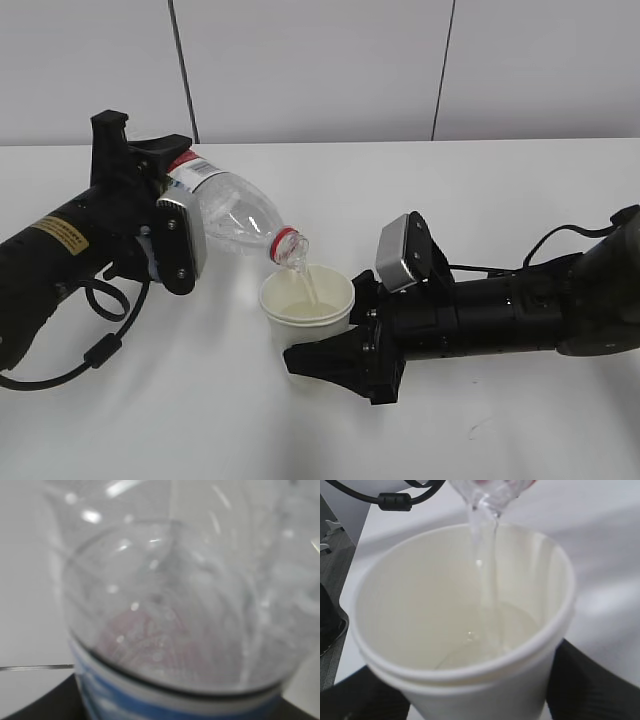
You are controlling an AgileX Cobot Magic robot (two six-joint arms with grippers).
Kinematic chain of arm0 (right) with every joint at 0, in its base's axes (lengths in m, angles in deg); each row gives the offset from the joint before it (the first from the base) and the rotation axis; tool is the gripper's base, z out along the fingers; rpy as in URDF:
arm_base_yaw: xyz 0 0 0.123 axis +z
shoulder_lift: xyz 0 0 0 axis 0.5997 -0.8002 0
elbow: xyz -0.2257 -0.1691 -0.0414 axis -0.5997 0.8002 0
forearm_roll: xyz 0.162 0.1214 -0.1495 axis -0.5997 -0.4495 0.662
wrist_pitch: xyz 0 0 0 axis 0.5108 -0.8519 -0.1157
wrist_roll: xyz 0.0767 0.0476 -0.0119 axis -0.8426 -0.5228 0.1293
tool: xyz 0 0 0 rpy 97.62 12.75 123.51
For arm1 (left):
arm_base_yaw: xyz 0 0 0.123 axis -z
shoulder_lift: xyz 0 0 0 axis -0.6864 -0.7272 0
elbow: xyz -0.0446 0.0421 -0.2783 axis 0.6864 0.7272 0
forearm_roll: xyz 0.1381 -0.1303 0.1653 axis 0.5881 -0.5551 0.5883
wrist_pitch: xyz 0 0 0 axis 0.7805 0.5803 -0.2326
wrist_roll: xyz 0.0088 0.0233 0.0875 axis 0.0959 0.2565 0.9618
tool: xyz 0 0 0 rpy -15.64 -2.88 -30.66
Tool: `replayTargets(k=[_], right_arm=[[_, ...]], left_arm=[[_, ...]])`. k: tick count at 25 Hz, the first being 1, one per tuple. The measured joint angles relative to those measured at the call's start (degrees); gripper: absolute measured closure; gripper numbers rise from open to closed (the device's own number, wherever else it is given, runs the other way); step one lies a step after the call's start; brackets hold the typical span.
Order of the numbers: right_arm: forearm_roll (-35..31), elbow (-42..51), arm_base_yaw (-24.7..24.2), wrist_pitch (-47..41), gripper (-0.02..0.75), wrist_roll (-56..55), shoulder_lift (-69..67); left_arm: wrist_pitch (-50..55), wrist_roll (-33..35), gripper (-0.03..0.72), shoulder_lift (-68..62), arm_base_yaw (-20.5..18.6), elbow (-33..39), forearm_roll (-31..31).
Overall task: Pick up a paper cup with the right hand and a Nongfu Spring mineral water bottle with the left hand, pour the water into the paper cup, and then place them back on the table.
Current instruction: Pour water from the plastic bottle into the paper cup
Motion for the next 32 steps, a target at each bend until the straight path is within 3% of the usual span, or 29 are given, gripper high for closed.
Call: replayTargets(k=[32], right_arm=[[0.1,0.0,0.0,-0.1,0.211,0.0,0.0]], left_arm=[[0.0,0.1,0.339,0.0,0.0,0.0,0.0]])
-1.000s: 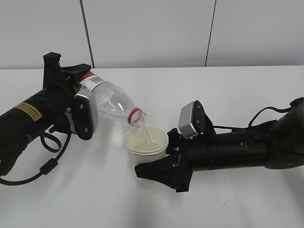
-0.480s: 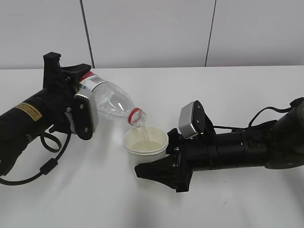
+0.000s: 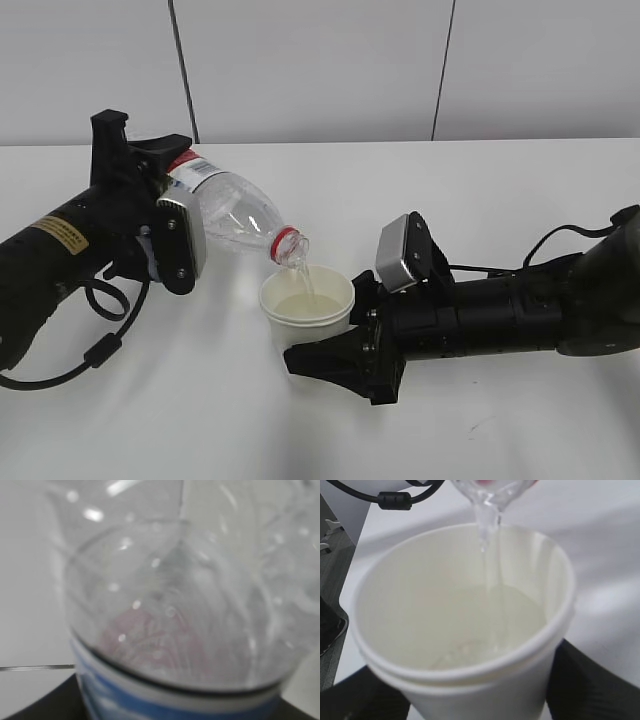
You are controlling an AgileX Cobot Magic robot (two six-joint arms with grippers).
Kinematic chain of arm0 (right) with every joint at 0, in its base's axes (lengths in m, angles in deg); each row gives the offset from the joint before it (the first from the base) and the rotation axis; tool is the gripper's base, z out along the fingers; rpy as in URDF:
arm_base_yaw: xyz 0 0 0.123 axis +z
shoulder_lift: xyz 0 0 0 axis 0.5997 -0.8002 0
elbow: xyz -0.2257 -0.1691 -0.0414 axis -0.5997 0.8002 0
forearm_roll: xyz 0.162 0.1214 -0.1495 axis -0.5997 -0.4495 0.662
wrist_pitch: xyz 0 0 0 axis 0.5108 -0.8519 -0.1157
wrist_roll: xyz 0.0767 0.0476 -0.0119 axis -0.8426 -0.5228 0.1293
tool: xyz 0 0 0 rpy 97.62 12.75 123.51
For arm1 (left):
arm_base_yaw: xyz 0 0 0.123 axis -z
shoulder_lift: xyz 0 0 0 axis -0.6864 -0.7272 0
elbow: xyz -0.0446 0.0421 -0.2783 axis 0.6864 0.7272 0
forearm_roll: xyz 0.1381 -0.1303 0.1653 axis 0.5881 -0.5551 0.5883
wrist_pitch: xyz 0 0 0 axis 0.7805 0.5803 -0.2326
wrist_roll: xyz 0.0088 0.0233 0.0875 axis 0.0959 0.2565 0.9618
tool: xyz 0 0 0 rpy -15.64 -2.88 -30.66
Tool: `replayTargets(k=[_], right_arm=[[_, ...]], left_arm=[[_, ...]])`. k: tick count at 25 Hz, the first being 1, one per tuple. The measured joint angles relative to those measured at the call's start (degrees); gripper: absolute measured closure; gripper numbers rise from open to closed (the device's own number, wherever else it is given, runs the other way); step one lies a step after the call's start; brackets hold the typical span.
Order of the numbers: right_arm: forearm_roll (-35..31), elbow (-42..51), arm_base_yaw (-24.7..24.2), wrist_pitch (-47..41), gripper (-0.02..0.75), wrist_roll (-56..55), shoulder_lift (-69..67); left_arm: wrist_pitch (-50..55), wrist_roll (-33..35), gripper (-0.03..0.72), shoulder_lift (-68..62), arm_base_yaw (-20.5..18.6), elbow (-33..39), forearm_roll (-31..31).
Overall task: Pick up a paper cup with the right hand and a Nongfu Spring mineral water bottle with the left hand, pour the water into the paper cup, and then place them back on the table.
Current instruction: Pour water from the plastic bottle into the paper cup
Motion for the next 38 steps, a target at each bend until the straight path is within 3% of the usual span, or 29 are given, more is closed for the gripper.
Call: replayTargets(k=[12,23,31,38], right_arm=[[0.0,0.0,0.0,0.0,0.211,1.1,0.0],[-2.5,0.0,0.0,-0.1,0.211,2.5,0.0],[-6.3,0.0,0.0,-0.1,0.211,4.4,0.0],[-10.5,0.0,0.0,-0.2,0.211,5.7,0.0]], left_arm=[[-0.4,-1.1,0.366,0.0,0.0,0.0,0.0],[-0.4,-6.6,0.376,0.0,0.0,0.0,-0.4],[-0.4,-15.7,0.376,0.0,0.0,0.0,-0.4],[-0.4,-30.5,0.376,0.0,0.0,0.0,-0.5]])
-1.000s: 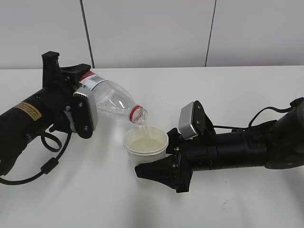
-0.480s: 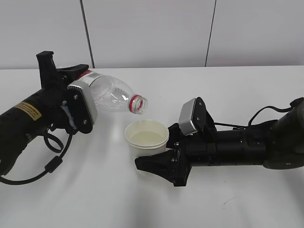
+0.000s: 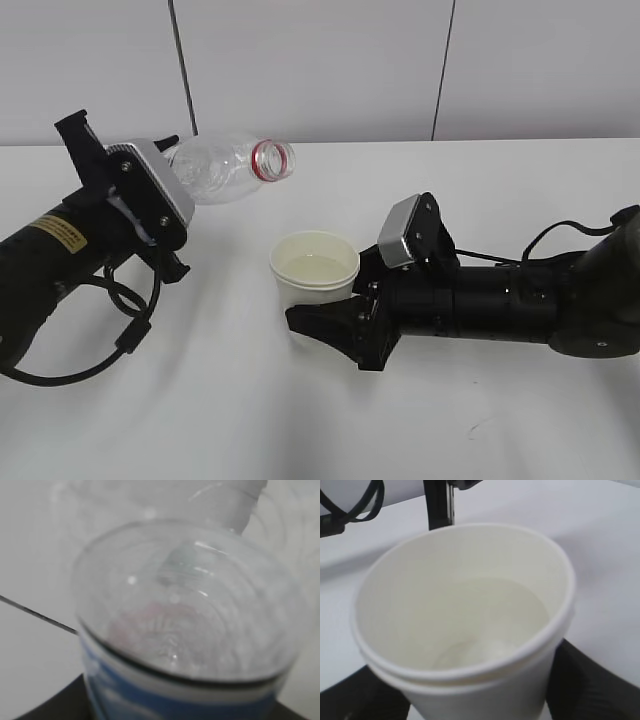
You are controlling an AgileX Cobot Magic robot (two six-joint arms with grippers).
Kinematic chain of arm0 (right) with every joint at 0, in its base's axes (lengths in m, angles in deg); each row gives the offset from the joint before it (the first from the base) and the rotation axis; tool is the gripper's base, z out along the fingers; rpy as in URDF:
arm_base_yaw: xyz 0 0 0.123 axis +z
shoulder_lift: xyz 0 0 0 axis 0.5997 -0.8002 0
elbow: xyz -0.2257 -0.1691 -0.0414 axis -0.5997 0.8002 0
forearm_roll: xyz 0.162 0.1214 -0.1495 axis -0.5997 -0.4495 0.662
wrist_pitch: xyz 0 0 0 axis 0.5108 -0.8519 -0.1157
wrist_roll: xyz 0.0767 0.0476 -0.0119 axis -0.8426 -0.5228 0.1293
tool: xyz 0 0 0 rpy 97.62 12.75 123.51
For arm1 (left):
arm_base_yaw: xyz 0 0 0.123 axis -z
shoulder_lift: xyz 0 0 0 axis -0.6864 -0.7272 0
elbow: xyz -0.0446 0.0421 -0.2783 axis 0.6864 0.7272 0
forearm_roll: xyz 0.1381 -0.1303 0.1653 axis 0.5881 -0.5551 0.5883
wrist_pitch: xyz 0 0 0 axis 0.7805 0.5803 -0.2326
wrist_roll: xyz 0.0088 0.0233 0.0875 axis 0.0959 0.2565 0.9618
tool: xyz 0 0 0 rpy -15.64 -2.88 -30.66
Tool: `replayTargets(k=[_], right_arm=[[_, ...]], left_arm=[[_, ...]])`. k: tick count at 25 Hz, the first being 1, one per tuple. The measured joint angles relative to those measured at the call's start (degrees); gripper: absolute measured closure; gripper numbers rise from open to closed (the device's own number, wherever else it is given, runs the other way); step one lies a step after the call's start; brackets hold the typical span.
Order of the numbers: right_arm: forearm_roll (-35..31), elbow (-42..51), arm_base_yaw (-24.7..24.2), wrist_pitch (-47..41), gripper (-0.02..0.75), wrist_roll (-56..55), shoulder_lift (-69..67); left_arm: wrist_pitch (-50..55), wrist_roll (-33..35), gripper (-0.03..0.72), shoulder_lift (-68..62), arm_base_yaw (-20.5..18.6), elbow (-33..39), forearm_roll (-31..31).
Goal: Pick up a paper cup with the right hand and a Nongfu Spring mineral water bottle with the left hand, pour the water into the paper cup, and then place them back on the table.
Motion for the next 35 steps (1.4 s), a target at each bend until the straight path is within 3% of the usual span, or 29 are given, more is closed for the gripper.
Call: replayTargets(k=[4,12,18,35], right_arm=[[-2.2,0.0,0.0,-0.1,0.211,0.7,0.0],[-6.0,0.0,0.0,-0.1,0.211,0.7,0.0],[-12.2,0.0,0.0,0.2,0.211,1.9,0.0],[-31.0,0.1,0.0,0.1,0.211,10.3,-2.1]], left_arm=[[0.0,-9.7,0.376,0.0,0.0,0.0,-0.1],[0.0,-35.8,0.376,0.0,0.0,0.0,-0.1],[0.0,-48.9,0.377,0.0,0.0,0.0,-0.1],[-0.3,-51.8,0.377,-1.9,0.0,0.0,0.3]])
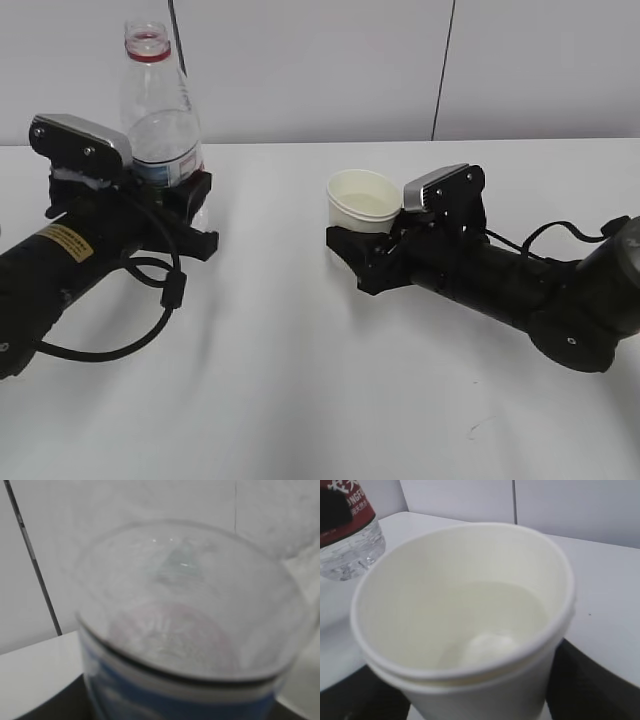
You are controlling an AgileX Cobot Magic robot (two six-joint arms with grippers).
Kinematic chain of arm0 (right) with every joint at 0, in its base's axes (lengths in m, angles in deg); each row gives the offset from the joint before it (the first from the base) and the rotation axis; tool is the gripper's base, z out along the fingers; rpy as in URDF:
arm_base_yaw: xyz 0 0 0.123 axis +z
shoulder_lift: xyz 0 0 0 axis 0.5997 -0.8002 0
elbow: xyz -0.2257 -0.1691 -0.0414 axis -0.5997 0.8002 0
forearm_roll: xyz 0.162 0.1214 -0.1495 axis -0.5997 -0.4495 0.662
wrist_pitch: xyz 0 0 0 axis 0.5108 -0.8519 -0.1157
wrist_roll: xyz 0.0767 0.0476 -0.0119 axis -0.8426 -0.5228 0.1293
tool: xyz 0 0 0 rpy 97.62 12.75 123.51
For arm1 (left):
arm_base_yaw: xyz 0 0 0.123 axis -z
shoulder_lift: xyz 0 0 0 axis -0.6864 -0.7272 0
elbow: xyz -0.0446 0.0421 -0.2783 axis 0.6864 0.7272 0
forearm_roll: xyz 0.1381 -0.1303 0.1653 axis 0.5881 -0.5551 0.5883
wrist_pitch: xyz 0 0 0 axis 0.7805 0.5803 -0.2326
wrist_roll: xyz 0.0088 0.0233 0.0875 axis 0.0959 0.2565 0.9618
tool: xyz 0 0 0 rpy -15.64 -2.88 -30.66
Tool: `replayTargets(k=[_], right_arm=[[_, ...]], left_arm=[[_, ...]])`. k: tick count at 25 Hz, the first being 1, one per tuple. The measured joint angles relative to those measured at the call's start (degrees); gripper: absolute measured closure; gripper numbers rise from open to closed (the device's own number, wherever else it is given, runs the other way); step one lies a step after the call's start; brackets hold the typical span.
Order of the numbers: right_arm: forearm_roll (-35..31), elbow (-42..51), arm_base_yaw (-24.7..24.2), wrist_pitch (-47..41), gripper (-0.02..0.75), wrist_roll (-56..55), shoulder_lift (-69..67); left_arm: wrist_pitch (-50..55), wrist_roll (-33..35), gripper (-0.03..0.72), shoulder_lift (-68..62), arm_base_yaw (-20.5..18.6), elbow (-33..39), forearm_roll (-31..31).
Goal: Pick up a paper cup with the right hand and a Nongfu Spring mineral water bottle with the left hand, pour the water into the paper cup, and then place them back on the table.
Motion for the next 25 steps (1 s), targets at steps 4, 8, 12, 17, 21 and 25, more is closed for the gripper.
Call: replayTargets(k=[4,8,12,17,21,25], right_arm=[[-4.0,0.0,0.0,-0.4,0.211,4.0,-0.5],[-9.4,0.0,0.0,-0.3,0.211,5.8,-0.9],[-14.3,0.0,0.0,-0.8,0.211,6.1,-2.0],[-15.9,0.0,0.0,-1.4,0.212,6.2,-3.0],[-17.7,0.0,0.0,-1.5,0.212,6.2,-3.2],[-18.9,0.0,0.0,-1.8,0.212,6.2,-3.4]], left_arm=[[0.0,0.0,0.377,-2.8,0.0,0.0,0.0],[0.1,-0.1,0.377,-3.8,0.0,0.0,0.1],[0.1,-0.4,0.377,-4.2,0.0,-0.6,0.1],[-0.1,-0.8,0.377,-7.1,0.0,-4.3,0.1],[0.0,-1.0,0.377,-9.4,0.0,-7.4,-0.5],[-0.1,-2.2,0.377,-12.2,0.0,-10.2,-1.0]])
